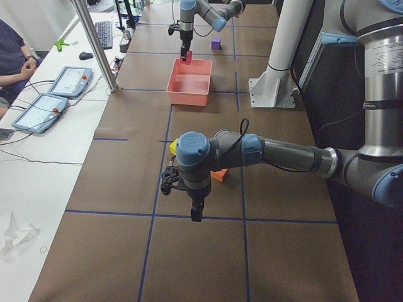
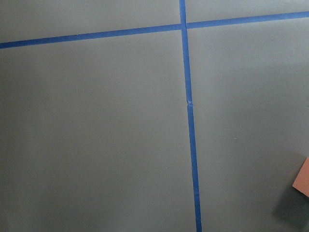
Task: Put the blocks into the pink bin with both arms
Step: 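Carry the pink cube over the pink bin and release it, then withdraw the right gripper while the left gripper moves toward the yellow cube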
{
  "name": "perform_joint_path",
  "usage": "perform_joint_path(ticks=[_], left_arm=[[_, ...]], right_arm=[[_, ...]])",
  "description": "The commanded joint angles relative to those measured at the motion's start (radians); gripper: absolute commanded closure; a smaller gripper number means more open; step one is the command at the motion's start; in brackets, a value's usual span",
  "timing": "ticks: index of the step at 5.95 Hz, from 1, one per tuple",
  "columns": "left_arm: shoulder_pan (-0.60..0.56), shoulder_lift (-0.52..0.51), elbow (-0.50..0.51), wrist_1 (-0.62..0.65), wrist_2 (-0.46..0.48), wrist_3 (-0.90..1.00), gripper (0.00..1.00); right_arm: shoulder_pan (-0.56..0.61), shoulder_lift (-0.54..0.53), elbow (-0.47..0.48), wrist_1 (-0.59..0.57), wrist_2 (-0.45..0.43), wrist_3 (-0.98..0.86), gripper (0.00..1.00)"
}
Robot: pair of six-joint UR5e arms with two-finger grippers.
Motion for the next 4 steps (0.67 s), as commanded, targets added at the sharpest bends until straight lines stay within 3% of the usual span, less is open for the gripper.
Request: perform_joint_path(ticks=[1, 2, 4], left_arm=[[0.003, -0.032, -0.027, -0.083, 0.0, -0.006, 0.0], [0.012, -0.035, -0.012, -0.245, -0.002, -0.006, 0.0], [0.125, -0.087, -0.009, -0.296, -0.005, -0.114, 0.0]], right_arm=[[-0.009, 0.008, -0.006, -0.015, -0.016, 0.003, 0.0], [0.032, 0.002, -0.004, -0.02, -0.001, -0.061, 0.0], [0.202, -0.062, -0.004, -0.058, 0.156, -0.373, 0.0]])
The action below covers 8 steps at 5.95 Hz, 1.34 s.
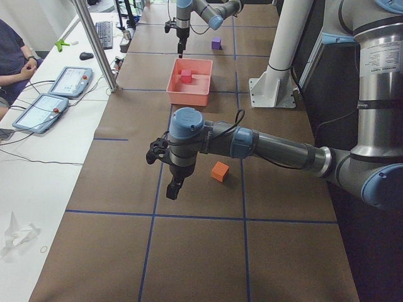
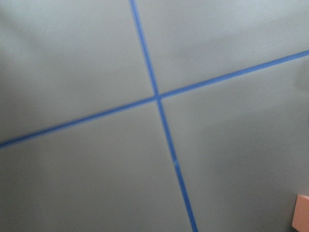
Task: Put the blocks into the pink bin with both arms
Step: 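Withdraw the right gripper while the left gripper moves toward the yellow cube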
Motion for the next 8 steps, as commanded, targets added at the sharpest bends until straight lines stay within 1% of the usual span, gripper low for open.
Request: perform_joint_path(ticks=[1, 2, 3, 4, 5, 6, 7, 8], left_arm=[[0.123, -0.049, -0.013, -0.04, -0.001, -0.116, 0.0], [0.253, -0.093, 0.004, -0.099, 0.003, -0.185, 0.0], [0.356, -0.138, 0.009, -0.103, 0.009, -0.259, 0.0], [0.43, -0.178, 0.034, -0.107, 0.009, -0.278, 0.0], [0.44, -0.209, 0.064, -0.107, 0.008, -0.279, 0.0], [0.466, -0.229, 0.094, -0.128, 0.009, -0.279, 0.0], [0.489, -0.242, 0.16, -0.235, 0.009, -0.355, 0.0], [0.568, -0.246, 0.241, -0.424, 0.015, -0.506, 0.0]], right_arm=[[0.185, -0.101, 0.0, -0.01, 0.14, -0.34, 0.0], [0.269, -0.171, -0.001, -0.01, 0.154, -0.54, 0.0], [0.361, -0.24, -0.004, -0.015, 0.165, -0.747, 0.0], [0.468, -0.331, -0.011, -0.012, 0.227, -0.973, 0.0], [0.57, -0.415, -0.009, -0.009, 0.255, -1.15, 0.0], [0.636, -0.509, -0.009, -0.003, 0.269, -1.315, 0.0], [0.658, -0.535, -0.006, -0.003, 0.286, -1.353, 0.0], [0.657, -0.539, -0.006, -0.003, 0.285, -1.353, 0.0]])
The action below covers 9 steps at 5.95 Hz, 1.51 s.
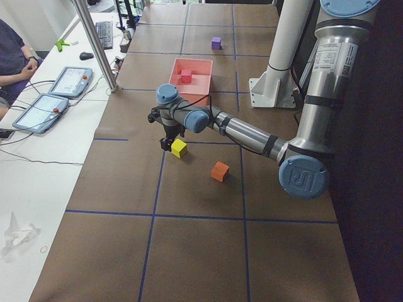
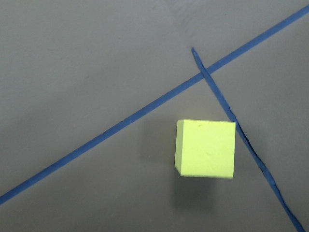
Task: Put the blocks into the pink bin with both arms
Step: 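Withdraw the right gripper while the left gripper moves toward the yellow cube, then lower the left gripper onto the yellow cube and close it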
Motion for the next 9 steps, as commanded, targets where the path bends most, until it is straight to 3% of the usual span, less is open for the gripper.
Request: perform_joint_path(ticks=[1, 8, 9], left_arm=[[0.107, -0.018, 0.121, -0.242, 0.071, -0.184, 0.0], [0.205, -0.065, 0.194, -0.249, 0.096, -0.25, 0.0], [0.21, -0.079, 0.215, -0.248, 0.096, -0.25, 0.1]], right_arm=[[0.012, -0.02, 0.001, 0.001, 0.005, -0.026, 0.0], [0.011, -0.026, -0.001, 0.001, 0.005, -0.015, 0.0], [0.011, -0.026, -0.002, 0.001, 0.005, -0.015, 0.0]])
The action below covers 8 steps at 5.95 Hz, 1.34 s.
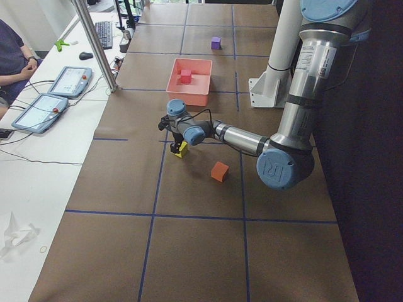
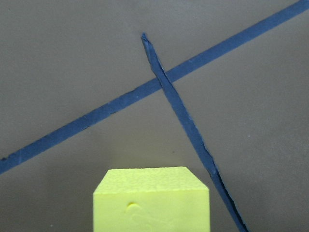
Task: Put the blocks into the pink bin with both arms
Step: 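Lower the left gripper onto the yellow cube and close it, then carry the yellow cube into the pink bin and release it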
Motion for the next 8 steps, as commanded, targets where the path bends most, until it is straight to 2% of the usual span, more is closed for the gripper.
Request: perform_joint_path(ticks=[1, 2, 4, 6, 7, 8], left_arm=[[0.008, -0.024, 0.022, 0.003, 0.0, -0.005, 0.39], [0.008, -0.022, 0.007, 0.003, 0.001, -0.005, 0.58], [-0.042, -0.065, -0.036, 0.03, -0.003, -0.03, 0.58], [-0.041, -0.189, -0.112, 0.16, 0.004, -0.284, 0.57], [-0.037, -0.285, -0.143, 0.279, 0.038, -0.389, 0.56], [0.0, -0.399, -0.205, 0.469, 0.073, -0.464, 0.55]], right_arm=[[0.0, 0.0, -0.001, 0.0, 0.0, -0.001, 0.0], [0.0, -0.003, 0.0, 0.0, 0.0, 0.0, 0.0], [0.0, -0.031, 0.029, -0.002, 0.003, 0.006, 0.0], [-0.002, -0.043, 0.062, 0.0, 0.044, 0.093, 0.0], [-0.008, -0.043, 0.08, 0.0, 0.046, 0.136, 0.0], [-0.03, -0.046, 0.112, 0.0, 0.051, 0.208, 0.0]])
